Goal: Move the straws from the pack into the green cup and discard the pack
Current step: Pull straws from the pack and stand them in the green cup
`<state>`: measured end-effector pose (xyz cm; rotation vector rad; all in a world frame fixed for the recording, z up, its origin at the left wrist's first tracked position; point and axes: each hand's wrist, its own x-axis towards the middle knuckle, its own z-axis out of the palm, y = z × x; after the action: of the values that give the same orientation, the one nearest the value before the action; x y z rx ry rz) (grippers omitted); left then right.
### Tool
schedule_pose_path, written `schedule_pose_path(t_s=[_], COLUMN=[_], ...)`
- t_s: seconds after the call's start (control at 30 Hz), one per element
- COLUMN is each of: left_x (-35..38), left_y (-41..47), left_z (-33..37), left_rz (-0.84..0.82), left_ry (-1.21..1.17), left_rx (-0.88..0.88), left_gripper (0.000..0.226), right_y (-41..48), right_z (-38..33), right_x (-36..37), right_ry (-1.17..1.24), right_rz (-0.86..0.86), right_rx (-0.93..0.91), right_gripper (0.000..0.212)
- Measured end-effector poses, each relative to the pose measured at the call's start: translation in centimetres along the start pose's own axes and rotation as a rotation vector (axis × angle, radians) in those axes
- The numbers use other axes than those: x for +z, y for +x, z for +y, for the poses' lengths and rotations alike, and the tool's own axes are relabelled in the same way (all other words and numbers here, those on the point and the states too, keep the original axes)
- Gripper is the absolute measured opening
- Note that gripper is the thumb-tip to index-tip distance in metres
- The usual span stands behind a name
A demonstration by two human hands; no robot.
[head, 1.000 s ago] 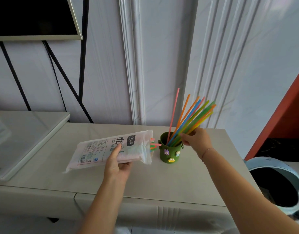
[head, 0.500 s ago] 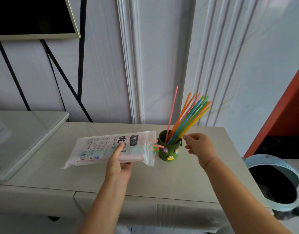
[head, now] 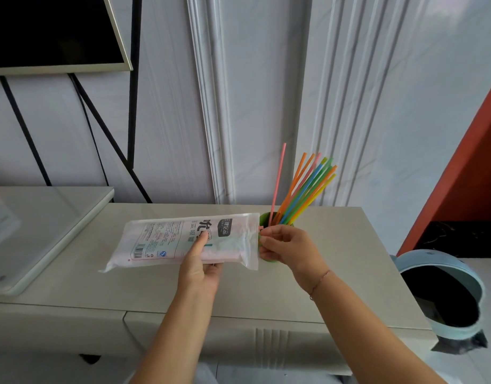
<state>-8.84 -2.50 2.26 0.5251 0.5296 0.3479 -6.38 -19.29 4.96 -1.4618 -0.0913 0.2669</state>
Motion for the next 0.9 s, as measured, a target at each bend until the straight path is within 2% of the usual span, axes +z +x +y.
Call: schedule_pose_path(t_s=[0.27, 0.47, 0.63, 0.9], left_x=[-0.2, 0.0, 0.2, -0.7], left_y=[0.0, -0.2, -0.3, 0.4], left_z=[0.4, 0.0, -0.5, 0.7], left_rz=[0.020, 0.017, 0.016, 0.037], left_ry=[-0.023, -0.014, 0.004, -0.030], left_rx=[-0.016, -0.036, -0.049, -0.035], left_gripper=[0.029, 0.034, 0.042, 0.035], right_y=[0.1, 0.4, 0.6, 0.8], right_z=[0.0, 0.2, 0.6, -0.5], right_x=[-1.3, -0.8, -0.2, -1.8], right_ry=[0.097, -0.096, 0.011, 0.031], right_rz=[0.093, 0.026, 0.061, 0.076], right_rx=[0.030, 0.021, -0.019, -0.008], right_gripper=[0.008, 0.007, 0.007, 0.006])
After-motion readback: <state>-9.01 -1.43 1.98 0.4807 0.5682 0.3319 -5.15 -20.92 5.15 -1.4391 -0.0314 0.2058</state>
